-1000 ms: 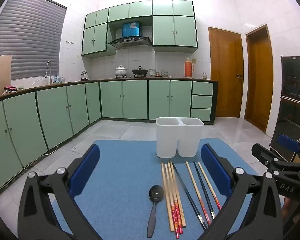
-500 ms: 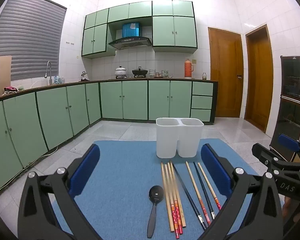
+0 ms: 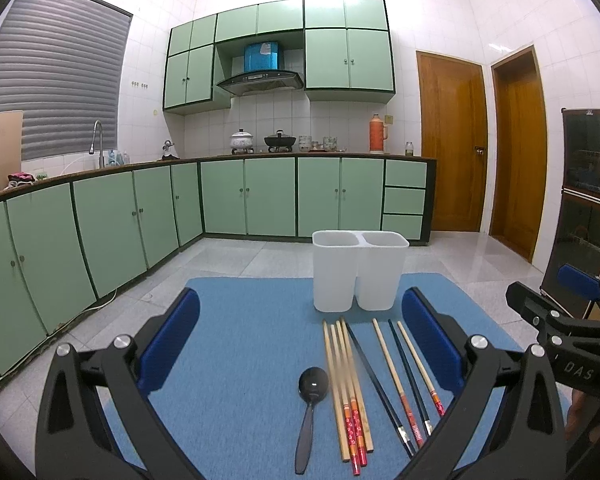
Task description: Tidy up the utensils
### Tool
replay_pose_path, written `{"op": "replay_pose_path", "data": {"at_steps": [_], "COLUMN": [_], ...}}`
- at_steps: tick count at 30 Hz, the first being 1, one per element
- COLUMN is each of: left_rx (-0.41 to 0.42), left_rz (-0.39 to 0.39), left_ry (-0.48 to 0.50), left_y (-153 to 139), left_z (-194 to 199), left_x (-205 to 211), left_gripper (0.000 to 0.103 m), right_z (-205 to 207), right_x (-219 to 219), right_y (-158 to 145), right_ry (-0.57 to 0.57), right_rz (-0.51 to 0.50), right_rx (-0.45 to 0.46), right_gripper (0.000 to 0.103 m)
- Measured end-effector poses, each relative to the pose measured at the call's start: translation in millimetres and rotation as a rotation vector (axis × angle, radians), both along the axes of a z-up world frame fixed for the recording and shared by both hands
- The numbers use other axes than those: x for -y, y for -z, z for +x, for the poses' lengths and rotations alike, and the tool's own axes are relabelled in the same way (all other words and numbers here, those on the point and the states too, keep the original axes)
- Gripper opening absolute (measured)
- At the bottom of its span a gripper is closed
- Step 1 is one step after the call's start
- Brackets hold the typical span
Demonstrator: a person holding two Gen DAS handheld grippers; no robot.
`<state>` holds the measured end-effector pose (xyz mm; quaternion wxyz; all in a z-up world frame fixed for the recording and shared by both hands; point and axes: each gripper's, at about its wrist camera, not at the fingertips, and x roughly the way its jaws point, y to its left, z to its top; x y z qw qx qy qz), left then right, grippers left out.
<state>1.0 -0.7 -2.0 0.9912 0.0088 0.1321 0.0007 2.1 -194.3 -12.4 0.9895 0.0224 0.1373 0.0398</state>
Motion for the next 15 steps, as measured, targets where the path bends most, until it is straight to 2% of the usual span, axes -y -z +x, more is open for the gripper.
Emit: {"op": "replay_pose_path", "data": {"at_steps": [15], "left_rx": [-0.001], "left_rz": [-0.001], "left_ry": [0.0], "left_y": [-0.8], "left_z": [-0.4], "left_x": [-0.6], "left_gripper": [0.098], "right_z": [0.0], "right_x": [0.4], "right_y": [0.0], "right_ry": [0.0], "right_rz": [0.0], "right_rx": [-0.001], "right_gripper": [0.097]}}
